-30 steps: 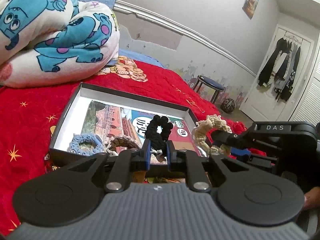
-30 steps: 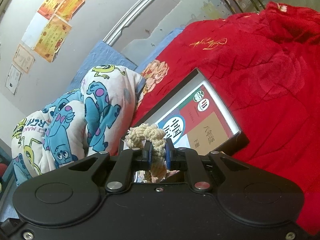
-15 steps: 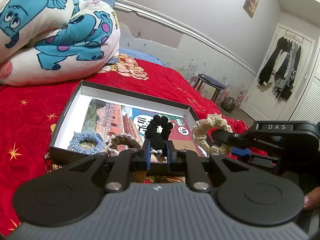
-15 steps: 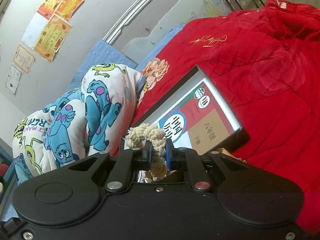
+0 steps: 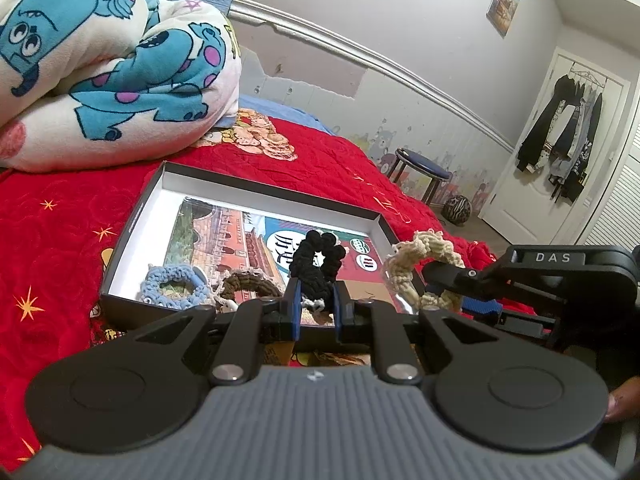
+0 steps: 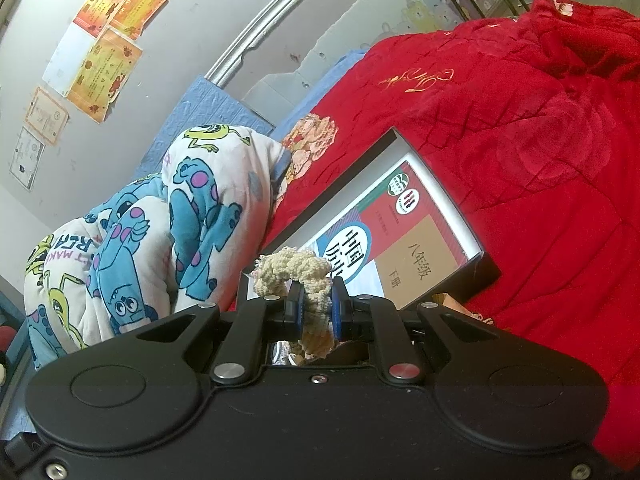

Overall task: Organize objects
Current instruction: 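Lower the black scrunchie with the left tool while the right tool lowers the beige rope ring into the box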

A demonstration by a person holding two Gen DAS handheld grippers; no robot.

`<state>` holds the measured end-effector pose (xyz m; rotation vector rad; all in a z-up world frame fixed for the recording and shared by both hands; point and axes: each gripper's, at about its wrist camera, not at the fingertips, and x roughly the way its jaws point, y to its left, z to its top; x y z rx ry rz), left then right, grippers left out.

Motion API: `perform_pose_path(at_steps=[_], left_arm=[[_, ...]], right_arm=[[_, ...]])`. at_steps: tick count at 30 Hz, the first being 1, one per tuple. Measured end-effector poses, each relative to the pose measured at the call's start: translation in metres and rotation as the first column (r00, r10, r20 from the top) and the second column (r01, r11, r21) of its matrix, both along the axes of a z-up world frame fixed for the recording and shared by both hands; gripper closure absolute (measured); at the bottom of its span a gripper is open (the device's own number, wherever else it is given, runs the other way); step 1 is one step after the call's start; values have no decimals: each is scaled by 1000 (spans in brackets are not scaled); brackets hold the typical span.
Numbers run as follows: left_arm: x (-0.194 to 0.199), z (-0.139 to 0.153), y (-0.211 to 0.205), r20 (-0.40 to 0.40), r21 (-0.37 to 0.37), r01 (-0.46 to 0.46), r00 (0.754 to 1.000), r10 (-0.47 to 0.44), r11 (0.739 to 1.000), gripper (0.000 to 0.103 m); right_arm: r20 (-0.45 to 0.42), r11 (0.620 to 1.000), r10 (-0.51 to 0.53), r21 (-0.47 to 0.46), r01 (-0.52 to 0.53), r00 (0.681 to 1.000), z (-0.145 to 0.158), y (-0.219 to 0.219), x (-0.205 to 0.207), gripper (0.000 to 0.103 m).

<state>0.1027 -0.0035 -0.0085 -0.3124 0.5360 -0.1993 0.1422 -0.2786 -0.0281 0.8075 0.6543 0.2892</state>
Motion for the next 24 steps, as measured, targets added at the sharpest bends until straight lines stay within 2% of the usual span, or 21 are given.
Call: perform_pose_path(at_steps=[19, 22, 24], left_arm=[[4, -1, -1, 25, 0, -1, 1000, 1, 1000, 83], [11, -4, -4, 29, 5, 9, 1000, -9, 1000, 83], [15, -8, -9, 36, 34, 17, 999, -18, 999, 83]], right_arm=[[-10, 1000, -21, 20, 21, 1000, -3, -6, 2, 90], [-15, 1000, -13, -10, 13, 1000, -4, -1, 4, 90], [-8, 999, -17, -31, 17, 1000, -3, 0, 4, 90]])
